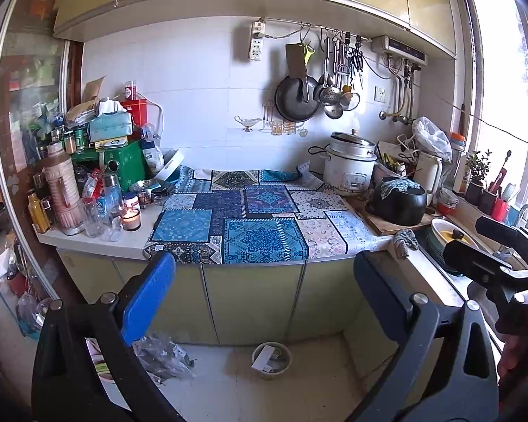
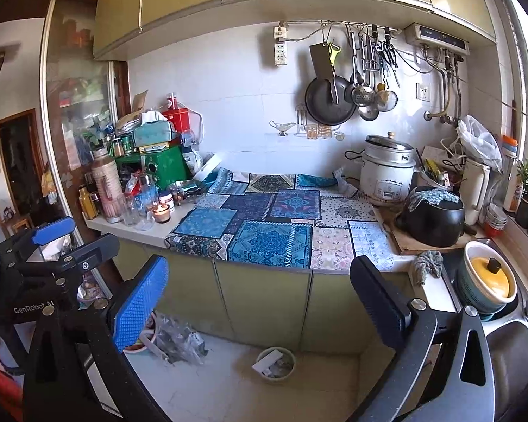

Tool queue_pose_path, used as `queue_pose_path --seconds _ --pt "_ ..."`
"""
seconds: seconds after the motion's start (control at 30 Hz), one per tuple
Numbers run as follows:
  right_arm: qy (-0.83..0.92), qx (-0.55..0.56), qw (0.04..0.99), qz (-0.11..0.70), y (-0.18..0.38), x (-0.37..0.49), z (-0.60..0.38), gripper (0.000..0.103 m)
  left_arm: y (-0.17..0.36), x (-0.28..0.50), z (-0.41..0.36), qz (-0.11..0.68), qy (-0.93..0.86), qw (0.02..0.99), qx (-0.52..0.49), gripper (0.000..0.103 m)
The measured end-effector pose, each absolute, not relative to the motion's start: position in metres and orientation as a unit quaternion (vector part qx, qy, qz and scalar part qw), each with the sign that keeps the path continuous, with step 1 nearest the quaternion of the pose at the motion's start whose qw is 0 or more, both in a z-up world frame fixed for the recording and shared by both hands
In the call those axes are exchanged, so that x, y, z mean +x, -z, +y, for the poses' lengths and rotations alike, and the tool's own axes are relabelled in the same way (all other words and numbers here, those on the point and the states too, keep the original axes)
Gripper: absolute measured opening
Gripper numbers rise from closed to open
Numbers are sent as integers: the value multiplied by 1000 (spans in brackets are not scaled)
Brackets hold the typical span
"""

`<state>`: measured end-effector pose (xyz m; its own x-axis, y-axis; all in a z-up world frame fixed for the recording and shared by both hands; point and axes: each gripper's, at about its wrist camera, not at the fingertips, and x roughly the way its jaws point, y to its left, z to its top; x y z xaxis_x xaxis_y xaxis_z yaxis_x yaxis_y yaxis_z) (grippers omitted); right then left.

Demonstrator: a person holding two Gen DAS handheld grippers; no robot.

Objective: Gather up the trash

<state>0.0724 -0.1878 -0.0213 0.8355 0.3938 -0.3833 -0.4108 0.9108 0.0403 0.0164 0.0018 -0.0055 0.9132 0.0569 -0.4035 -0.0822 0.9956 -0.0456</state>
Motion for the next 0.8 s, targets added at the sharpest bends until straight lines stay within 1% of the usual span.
queue_pose_path --seconds 0.8 --pt "-210 -7 958 194 16 68 -198 103 -9 8 -21 191 -41 981 -23 102"
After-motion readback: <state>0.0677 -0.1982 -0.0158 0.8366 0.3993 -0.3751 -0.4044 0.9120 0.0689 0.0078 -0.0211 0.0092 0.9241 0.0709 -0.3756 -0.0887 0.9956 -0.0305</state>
